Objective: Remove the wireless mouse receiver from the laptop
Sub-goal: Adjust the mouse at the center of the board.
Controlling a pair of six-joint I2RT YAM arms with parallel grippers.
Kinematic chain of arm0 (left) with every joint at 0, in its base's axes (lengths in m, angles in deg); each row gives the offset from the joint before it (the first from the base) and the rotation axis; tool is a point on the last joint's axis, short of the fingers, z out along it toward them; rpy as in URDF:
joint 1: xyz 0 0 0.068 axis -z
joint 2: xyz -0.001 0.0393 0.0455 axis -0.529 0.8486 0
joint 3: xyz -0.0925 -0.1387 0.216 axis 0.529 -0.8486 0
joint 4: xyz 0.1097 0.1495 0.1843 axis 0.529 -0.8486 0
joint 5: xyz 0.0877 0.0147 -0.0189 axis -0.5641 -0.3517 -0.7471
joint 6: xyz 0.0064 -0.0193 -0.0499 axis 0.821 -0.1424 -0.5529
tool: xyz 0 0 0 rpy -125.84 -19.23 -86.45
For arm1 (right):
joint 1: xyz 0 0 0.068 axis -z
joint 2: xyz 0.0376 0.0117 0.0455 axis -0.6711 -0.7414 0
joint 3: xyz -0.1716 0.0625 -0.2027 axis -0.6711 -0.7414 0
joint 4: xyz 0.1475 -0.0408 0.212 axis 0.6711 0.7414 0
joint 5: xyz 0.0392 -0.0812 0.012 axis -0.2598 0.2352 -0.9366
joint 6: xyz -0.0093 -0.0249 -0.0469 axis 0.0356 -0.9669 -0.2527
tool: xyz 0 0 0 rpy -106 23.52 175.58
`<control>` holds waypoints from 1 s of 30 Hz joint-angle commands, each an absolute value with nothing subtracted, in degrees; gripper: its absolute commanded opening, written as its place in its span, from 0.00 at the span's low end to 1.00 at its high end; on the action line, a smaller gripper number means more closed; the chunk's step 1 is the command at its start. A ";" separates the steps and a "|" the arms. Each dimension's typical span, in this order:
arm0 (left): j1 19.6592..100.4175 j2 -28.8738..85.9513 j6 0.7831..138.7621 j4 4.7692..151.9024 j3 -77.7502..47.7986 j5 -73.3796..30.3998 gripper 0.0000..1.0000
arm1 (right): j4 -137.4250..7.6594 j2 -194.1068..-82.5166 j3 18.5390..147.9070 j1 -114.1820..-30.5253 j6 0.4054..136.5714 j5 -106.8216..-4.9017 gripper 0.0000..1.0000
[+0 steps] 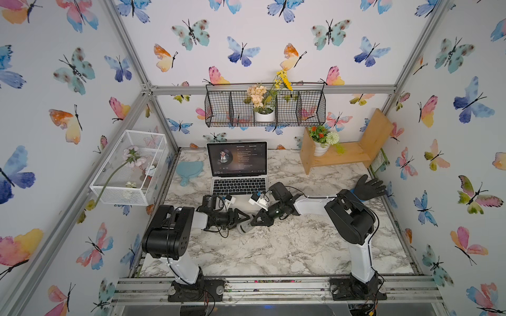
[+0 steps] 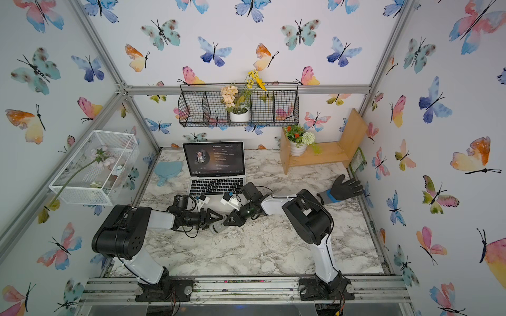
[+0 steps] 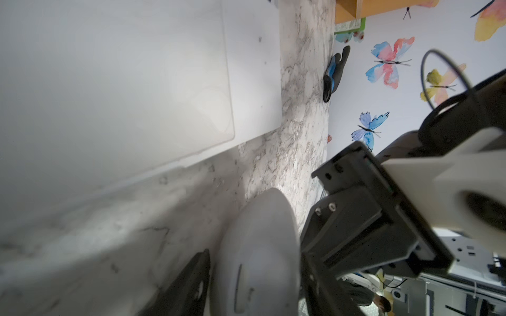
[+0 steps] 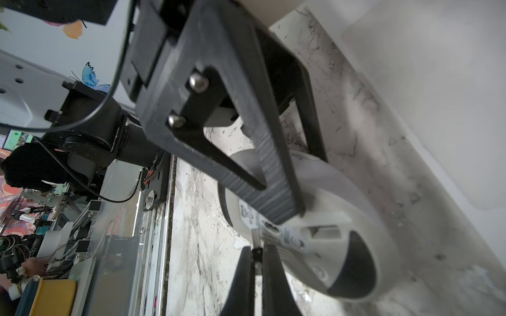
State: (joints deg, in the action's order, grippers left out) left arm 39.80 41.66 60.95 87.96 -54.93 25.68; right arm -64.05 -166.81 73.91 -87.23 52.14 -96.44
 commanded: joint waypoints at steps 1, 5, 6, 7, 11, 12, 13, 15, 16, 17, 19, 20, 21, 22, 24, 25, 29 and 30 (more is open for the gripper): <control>39.07 39.49 63.94 83.40 -53.44 24.98 0.60 | -61.86 -163.73 73.09 -87.07 51.43 -99.27 0.02; 38.24 40.29 65.01 81.46 -53.32 23.96 0.67 | -61.54 -163.67 74.03 -87.06 51.15 -101.25 0.02; 37.99 40.48 64.83 81.77 -53.69 24.13 0.68 | -61.43 -163.68 74.28 -87.06 51.19 -101.33 0.02; 37.76 40.46 64.15 82.75 -54.42 24.19 0.68 | -61.10 -163.65 74.68 -87.01 51.11 -101.72 0.02; 37.17 38.87 63.34 84.41 -56.40 22.88 0.72 | -59.44 -164.00 76.30 -86.99 50.04 -102.97 0.02; 36.98 38.66 63.52 84.19 -56.63 22.49 0.73 | -58.57 -164.36 77.15 -86.99 49.48 -103.18 0.02; 36.86 38.71 63.84 84.06 -56.75 22.39 0.73 | -57.14 -164.87 78.29 -86.98 48.91 -102.98 0.02; 36.82 38.58 64.03 83.14 -56.90 21.71 0.73 | -55.42 -165.47 79.85 -86.98 48.06 -103.14 0.02; 36.74 38.23 63.98 83.04 -57.33 21.51 0.74 | -55.22 -165.42 80.18 -87.03 47.94 -103.11 0.02; 36.62 37.58 63.76 83.27 -57.96 21.12 0.74 | -55.23 -165.17 80.37 -86.99 47.88 -103.10 0.02; 36.04 36.01 63.04 84.39 -59.48 20.94 0.75 | -55.23 -164.84 80.47 -86.98 48.11 -103.11 0.02; 35.83 35.25 62.61 85.43 -60.17 21.40 0.76 | -55.16 -164.75 80.47 -86.99 48.25 -102.97 0.02; 35.80 34.87 62.47 85.79 -60.46 21.38 0.77 | -55.08 -164.60 80.41 -86.98 48.37 -102.78 0.02; 35.76 34.84 62.85 85.29 -60.32 21.18 0.78 | -54.97 -164.54 80.31 -86.98 48.38 -102.59 0.02; 35.82 35.70 63.17 84.84 -59.96 21.47 0.78 | -55.71 -163.89 79.53 -86.98 48.83 -102.48 0.02; 35.81 36.26 62.95 85.08 -60.10 21.88 0.77 | -56.52 -163.49 78.85 -86.85 49.39 -102.77 0.02; 35.82 36.42 61.82 87.74 -61.64 22.69 0.76 | -60.58 -161.31 75.99 -85.95 52.69 -103.28 0.02; 35.88 36.34 61.56 87.94 -61.78 22.79 0.74 | -61.05 -160.95 75.58 -85.83 53.15 -103.34 0.02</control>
